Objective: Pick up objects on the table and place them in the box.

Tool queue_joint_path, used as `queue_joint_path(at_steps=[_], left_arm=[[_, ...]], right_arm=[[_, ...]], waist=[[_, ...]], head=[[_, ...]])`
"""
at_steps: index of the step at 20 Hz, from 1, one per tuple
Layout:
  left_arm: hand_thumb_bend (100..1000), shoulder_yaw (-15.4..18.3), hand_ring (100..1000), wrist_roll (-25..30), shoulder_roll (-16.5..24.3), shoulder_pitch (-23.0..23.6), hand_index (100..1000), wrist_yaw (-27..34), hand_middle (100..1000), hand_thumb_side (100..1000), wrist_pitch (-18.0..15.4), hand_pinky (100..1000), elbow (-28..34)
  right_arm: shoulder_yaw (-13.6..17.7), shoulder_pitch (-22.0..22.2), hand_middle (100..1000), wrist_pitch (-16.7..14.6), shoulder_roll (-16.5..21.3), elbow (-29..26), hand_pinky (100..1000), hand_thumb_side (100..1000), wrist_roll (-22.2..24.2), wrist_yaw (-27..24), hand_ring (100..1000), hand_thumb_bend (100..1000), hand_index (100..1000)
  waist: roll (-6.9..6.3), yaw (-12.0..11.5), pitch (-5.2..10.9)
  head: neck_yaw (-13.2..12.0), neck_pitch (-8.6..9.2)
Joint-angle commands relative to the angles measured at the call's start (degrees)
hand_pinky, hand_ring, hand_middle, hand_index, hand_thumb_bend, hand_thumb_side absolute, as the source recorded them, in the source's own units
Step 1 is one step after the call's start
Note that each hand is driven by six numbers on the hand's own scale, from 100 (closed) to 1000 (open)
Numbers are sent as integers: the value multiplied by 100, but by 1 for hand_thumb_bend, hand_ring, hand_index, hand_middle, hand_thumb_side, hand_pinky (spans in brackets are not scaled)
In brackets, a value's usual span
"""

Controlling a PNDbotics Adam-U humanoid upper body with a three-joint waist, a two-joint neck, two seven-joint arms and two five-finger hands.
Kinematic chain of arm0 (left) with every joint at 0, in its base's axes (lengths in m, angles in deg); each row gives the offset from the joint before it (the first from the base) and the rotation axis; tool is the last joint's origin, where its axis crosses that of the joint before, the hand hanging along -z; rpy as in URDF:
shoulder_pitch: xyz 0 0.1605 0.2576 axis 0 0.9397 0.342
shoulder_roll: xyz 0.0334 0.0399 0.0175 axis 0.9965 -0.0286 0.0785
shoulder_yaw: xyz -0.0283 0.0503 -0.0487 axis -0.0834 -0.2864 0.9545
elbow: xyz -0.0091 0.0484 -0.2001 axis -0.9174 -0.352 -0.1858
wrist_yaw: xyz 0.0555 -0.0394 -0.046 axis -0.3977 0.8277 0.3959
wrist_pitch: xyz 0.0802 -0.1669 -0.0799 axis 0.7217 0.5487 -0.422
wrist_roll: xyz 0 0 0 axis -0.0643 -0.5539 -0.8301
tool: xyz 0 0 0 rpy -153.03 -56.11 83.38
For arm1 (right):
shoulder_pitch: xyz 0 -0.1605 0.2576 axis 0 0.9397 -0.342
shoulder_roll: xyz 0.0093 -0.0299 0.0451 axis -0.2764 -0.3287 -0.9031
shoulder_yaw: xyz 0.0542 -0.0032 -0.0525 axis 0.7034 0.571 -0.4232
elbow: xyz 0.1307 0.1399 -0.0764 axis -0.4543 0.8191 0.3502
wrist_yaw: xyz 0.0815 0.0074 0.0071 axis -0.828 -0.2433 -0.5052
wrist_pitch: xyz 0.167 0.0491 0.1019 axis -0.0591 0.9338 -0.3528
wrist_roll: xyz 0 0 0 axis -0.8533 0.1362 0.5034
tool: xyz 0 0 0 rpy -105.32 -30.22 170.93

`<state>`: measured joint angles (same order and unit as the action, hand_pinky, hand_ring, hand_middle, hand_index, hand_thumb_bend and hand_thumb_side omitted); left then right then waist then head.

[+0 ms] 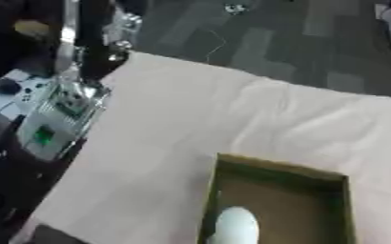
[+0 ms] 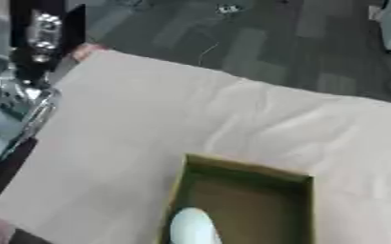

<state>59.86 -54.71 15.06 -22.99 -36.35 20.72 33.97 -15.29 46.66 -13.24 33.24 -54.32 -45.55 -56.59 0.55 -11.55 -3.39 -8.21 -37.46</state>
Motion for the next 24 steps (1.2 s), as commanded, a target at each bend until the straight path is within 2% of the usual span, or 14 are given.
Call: queue_joint_path(at_steps=[1, 5, 8, 12, 15, 18, 24], left_arm=[[330, -117, 613, -2, -67, -222, 797, 140, 735, 573, -407, 674, 64], [299, -269, 642, 456, -116, -293, 806, 285, 755, 596, -207, 687, 64], [293, -261, 652, 733, -123, -327, 820, 299, 762, 598, -17, 692, 64], [293, -194, 658, 807, -148, -368, 839, 455, 767, 599, -36, 695, 64], [269, -180, 658, 858, -156, -354, 839, 516, 767, 613, 12, 692, 64], [276, -175, 656, 899, -149, -337, 838, 513, 767, 611, 32, 689, 64], [269, -209, 653, 986, -141, -325, 837, 493, 764, 617, 90, 682, 64]], right_arm=[[81, 53, 306, -98, 308, 28, 470, 967, 112, 12, 368, 100, 377], [106, 95, 306, -309, 400, 251, 470, 968, 311, -104, 368, 100, 376], [116, 95, 306, -403, 421, 336, 470, 968, 400, -191, 368, 100, 376], [118, 86, 305, -470, 449, 380, 468, 967, 455, -263, 367, 100, 376], [112, 80, 305, -512, 461, 372, 468, 966, 447, -292, 366, 100, 375], [107, 63, 305, -511, 452, 359, 468, 966, 440, -297, 366, 100, 375], [84, 42, 305, -490, 428, 323, 467, 967, 419, -291, 366, 100, 375]], waist=[[23, -85, 91], [61, -141, 113], [58, -132, 128], [33, -118, 159], [18, -95, 167], [7, -79, 159], [-3, -55, 168]], head=[[416, 190], [693, 361], [695, 388], [684, 583], [752, 656], [794, 664], [801, 555]])
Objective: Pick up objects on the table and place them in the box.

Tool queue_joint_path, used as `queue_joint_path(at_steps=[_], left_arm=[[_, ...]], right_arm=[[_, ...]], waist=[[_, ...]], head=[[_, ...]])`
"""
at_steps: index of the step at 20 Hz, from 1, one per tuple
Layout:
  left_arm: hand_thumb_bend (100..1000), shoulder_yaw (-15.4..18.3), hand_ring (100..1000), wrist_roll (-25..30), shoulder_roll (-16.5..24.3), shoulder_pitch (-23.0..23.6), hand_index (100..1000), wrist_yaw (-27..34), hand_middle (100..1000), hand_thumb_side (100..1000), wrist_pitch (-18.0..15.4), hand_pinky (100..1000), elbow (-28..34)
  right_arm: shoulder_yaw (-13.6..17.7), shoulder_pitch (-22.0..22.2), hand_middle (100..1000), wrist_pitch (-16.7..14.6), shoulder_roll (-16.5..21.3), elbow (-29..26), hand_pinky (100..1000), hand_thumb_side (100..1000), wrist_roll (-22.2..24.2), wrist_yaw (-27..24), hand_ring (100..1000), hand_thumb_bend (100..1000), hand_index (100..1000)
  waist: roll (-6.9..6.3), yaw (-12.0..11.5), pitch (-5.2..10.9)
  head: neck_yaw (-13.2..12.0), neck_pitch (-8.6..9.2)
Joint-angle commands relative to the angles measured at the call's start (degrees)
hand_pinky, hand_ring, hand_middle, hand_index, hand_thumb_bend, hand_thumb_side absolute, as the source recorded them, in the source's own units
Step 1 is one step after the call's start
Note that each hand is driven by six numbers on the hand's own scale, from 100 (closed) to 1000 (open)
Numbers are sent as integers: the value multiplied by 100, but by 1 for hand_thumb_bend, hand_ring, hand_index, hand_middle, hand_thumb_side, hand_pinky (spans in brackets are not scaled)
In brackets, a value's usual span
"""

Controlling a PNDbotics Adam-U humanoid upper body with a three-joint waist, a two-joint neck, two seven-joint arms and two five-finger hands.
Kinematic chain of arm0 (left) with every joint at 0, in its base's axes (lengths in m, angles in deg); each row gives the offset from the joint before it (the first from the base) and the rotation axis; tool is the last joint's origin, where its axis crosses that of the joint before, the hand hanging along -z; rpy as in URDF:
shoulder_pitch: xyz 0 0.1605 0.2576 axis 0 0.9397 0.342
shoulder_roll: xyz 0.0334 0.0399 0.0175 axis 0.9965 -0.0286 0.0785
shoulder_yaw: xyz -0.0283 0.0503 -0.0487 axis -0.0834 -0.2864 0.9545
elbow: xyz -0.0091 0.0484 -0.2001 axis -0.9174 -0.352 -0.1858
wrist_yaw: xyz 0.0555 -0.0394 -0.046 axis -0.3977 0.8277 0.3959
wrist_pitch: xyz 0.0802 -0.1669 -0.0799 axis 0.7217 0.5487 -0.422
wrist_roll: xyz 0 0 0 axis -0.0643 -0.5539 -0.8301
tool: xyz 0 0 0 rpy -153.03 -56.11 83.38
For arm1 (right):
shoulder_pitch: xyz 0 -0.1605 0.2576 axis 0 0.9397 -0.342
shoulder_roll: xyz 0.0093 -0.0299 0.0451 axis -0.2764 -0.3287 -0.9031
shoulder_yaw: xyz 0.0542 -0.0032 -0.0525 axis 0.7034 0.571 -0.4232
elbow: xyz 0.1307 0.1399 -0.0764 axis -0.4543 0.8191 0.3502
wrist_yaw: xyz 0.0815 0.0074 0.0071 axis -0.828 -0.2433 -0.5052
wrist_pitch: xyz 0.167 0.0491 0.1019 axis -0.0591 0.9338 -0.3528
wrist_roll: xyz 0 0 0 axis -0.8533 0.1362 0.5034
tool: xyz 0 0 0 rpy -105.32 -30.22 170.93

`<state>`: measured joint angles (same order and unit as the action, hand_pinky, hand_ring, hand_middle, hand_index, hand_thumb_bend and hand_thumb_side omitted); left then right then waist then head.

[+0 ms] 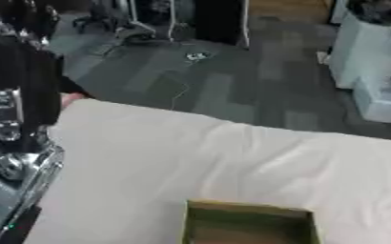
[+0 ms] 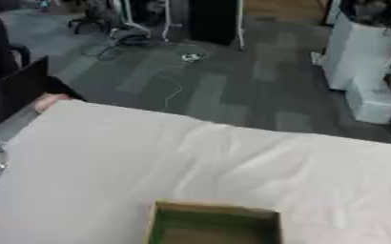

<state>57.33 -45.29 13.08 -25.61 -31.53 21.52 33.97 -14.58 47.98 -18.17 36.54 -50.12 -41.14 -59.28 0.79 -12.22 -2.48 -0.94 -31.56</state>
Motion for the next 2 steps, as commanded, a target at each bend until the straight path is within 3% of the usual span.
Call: queue_joint_path(at_steps=[1, 2], left_arm=[[271, 40, 652, 58, 57, -64, 837, 16, 763, 618, 16, 680, 64], [270, 38, 650, 73, 56, -64, 837, 20, 762, 620, 20, 679, 64]], right_arm=[[10, -92, 305, 5, 98, -99, 467, 967, -24, -19, 366, 100, 375], [9, -93, 305, 7, 98, -97, 467, 967, -25, -16, 366, 100, 375]], waist=[[-28, 13, 78], [-28, 14, 79]], head=[[69, -57], [64, -94]])
